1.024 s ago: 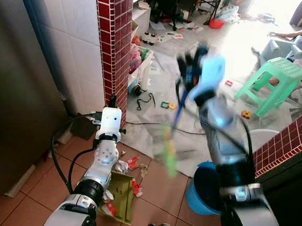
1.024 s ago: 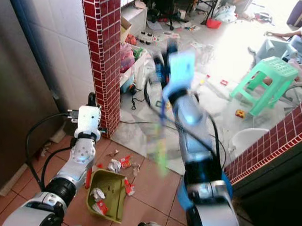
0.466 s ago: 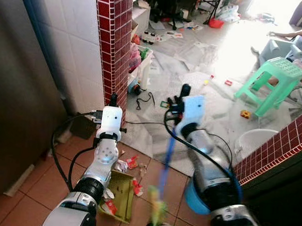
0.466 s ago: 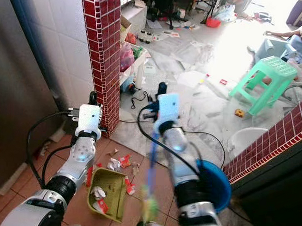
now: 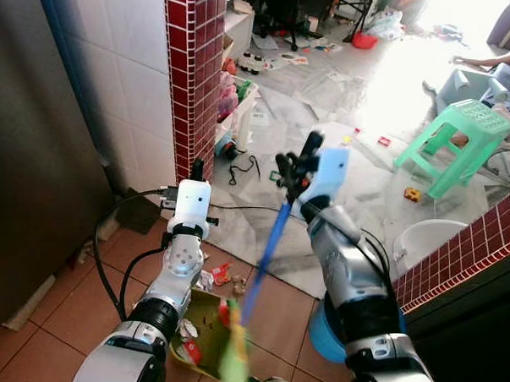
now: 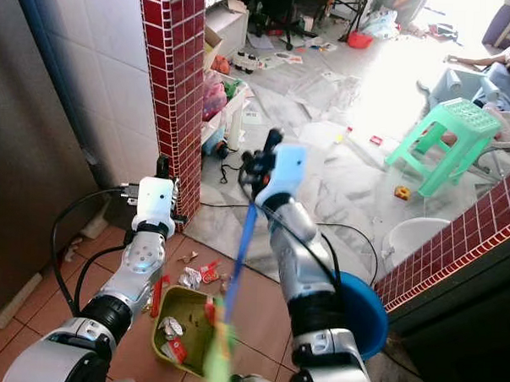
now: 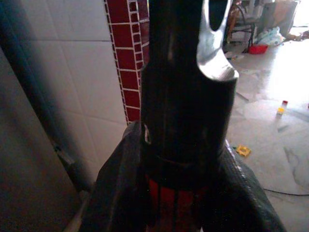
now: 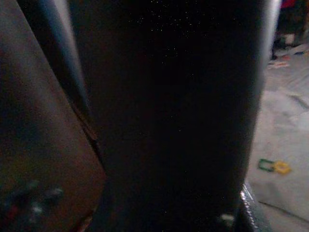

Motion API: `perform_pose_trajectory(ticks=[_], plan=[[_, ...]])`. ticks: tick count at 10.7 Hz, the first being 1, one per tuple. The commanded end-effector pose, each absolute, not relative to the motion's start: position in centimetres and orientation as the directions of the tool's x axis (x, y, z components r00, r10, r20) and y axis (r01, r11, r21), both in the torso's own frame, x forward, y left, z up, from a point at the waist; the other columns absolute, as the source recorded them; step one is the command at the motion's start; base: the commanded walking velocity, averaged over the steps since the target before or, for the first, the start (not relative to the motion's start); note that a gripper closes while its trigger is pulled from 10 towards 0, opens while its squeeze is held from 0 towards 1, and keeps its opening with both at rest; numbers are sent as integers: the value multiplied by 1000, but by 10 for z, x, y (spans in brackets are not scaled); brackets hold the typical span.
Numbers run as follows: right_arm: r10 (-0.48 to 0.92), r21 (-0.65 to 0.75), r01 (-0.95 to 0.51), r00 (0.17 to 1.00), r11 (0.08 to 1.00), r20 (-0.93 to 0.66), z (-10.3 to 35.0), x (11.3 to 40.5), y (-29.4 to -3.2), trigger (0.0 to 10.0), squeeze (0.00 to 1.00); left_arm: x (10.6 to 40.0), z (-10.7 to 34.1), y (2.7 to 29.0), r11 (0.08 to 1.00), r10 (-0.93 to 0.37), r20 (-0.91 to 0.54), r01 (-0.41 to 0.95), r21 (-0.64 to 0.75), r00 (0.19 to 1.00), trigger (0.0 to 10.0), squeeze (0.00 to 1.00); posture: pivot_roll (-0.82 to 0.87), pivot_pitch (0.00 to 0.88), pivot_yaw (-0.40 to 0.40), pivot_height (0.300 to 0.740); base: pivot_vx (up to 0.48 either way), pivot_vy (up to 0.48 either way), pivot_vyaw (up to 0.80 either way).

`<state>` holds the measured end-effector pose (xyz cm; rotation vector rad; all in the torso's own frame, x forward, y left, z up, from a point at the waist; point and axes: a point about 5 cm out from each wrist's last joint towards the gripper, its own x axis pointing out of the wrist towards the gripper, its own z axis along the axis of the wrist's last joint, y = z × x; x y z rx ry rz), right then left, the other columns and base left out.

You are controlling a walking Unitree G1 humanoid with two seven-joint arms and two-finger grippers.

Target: Sweep floor

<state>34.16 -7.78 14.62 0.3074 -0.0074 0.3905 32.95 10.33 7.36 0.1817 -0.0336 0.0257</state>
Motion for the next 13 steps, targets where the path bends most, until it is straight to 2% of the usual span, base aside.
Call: perform_pose_trajectory(ticks=[1,4,6,8,10,13], plan=[[381,321,-410,912,854,153,171,345,-77,10000,0,336,87,95,983,-12,92,-5,183,996,10000,0,-31,0,-126,740,0,0,0],[391,208,-437,892,875,227,195,348,-82,10000,0,337,92,91,988,-29,109,12,155,994,10000,0,-59,0,-131,740,0,0,0],[409,-28,-427,844,904,348,219,341,-87,10000,0,335,96,98,987,15,126,-35,159,992,10000,0,-67,0,-110,740,0,0,0],[366,-84,-364,841,928,399,229,338,-90,10000,0,327,95,97,992,-30,115,16,124,993,10000,0,-61,0,-78,740,0,0,0],[311,-136,-280,857,950,412,221,339,-102,10000,0,318,106,108,993,-47,150,31,110,988,10000,0,-47,0,-57,740,0,0,0],[246,-211,-185,915,960,320,186,341,-117,10000,0,291,129,126,997,-59,192,50,55,980,10000,0,-30,0,-55,740,0,0,0]])
